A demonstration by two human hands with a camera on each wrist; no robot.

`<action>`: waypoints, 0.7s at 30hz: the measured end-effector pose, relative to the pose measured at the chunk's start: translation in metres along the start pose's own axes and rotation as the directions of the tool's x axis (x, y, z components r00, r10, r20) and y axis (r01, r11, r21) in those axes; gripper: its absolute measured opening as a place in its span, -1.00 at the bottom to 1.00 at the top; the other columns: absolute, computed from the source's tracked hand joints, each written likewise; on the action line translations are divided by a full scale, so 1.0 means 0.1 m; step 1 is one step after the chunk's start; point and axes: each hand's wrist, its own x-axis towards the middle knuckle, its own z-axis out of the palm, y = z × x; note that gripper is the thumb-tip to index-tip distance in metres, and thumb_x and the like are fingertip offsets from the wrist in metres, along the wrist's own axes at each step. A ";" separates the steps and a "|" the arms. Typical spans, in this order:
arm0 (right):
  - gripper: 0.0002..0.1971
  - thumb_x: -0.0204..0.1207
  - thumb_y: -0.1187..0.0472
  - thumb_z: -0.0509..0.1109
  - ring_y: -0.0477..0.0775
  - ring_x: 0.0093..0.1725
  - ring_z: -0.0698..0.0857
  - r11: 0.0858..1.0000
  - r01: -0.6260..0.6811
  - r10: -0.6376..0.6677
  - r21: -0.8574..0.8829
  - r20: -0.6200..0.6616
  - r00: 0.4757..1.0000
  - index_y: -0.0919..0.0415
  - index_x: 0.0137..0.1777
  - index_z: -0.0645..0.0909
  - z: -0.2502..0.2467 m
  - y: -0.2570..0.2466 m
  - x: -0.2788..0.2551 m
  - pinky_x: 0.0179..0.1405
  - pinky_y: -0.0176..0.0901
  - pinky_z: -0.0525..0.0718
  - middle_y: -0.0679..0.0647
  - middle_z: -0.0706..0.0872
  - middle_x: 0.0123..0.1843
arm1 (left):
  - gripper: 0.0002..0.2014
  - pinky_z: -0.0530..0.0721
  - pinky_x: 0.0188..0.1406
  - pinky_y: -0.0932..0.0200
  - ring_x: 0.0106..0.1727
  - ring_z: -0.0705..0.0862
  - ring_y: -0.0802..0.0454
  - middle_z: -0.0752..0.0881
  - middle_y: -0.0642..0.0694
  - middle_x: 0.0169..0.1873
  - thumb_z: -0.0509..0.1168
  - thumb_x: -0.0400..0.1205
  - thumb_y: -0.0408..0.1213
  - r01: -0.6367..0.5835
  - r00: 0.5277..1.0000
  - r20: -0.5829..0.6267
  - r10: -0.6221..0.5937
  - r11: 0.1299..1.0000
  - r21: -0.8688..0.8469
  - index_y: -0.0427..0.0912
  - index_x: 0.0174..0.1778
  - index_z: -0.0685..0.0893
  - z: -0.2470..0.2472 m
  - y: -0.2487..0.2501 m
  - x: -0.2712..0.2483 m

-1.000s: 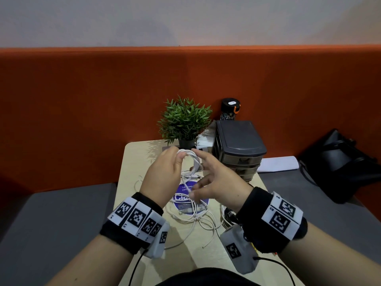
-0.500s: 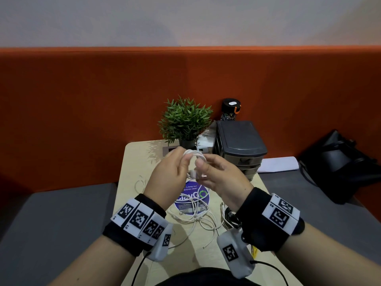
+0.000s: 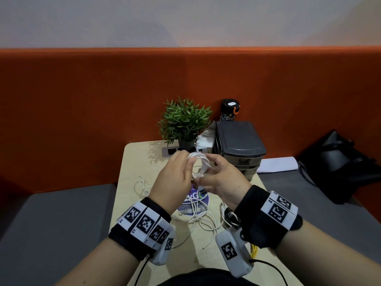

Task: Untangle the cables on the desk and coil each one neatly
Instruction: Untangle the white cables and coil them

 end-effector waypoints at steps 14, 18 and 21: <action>-0.53 0.44 0.44 0.47 -0.02 -0.22 0.71 0.914 0.080 -0.006 -0.398 0.185 0.983 0.16 0.34 0.56 -0.07 -0.03 -0.16 -0.10 -0.21 0.67 0.12 0.78 -0.26 | -0.71 0.68 -0.63 0.00 -0.63 0.61 -0.03 0.55 -0.19 -0.44 -0.04 0.77 -0.13 0.274 0.943 -0.131 -0.305 0.939 -0.209 -0.12 -0.23 0.41 -0.18 -0.17 0.17; -0.76 0.47 0.38 0.47 0.04 -0.22 0.73 0.842 0.162 -0.062 -0.515 0.206 0.977 -0.01 -0.04 0.74 -0.07 -0.06 -0.21 -0.06 0.00 0.74 0.12 0.79 -0.24 | -0.67 0.69 -0.62 -0.13 -0.64 0.57 -0.15 0.52 -0.26 -0.54 -0.03 0.78 -0.18 0.313 0.912 -0.137 -0.387 0.871 -0.378 -0.24 -0.27 0.39 -0.21 -0.17 0.21; -0.73 0.48 0.34 0.47 -0.06 -0.29 0.69 0.789 0.211 -0.104 -0.577 0.213 0.971 -0.13 -0.16 0.71 -0.10 -0.12 -0.21 -0.18 -0.12 0.72 0.00 0.75 -0.32 | -0.66 0.67 -0.64 -0.09 -0.66 0.55 -0.12 0.51 -0.17 -0.61 -0.03 0.78 -0.22 0.314 0.897 -0.134 -0.421 0.821 -0.478 -0.35 -0.24 0.41 -0.23 -0.14 0.21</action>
